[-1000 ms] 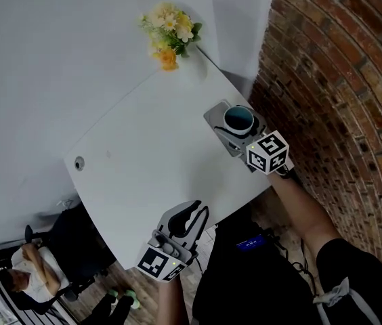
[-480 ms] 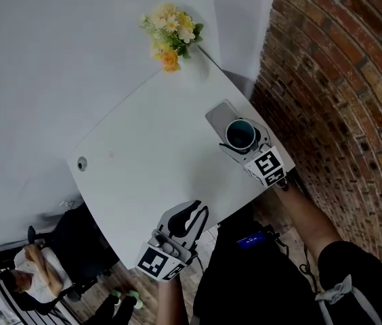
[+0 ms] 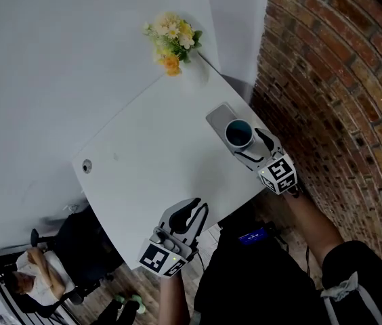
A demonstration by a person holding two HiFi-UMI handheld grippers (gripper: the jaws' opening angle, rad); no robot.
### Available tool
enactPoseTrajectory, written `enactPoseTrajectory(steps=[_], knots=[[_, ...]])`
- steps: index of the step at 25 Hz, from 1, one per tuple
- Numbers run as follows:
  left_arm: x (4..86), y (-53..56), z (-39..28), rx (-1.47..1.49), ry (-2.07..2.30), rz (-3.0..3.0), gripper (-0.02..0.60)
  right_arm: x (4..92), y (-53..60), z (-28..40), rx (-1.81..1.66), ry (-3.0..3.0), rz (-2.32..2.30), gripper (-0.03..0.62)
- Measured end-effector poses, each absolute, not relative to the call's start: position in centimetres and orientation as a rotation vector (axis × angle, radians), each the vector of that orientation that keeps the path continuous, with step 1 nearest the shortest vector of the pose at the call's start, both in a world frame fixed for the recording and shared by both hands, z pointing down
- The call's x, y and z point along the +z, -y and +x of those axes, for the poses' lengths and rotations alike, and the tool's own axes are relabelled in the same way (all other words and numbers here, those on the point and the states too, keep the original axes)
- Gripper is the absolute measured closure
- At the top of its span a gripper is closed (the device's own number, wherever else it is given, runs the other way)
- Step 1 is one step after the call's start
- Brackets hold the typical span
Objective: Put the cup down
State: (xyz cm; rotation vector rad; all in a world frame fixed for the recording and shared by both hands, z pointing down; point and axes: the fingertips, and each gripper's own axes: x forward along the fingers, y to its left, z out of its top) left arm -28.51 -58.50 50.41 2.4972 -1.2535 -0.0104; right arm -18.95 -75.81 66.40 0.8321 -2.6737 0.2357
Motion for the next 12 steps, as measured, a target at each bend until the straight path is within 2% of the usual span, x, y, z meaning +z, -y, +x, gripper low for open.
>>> enactPoseTrajectory(steps=[6, 12], knots=[[50.1, 57.7, -28.2, -0.034, 1.251, 2.517, 0.508, 64.3, 71.8, -15.5, 0.358, 2.685, 0.854, 0.187], [49.6, 56.6, -27.0, -0.055, 1.232, 2.549, 0.508, 58.8, 66.7, -14.6, 0.667, 2.828, 0.771, 0.187]])
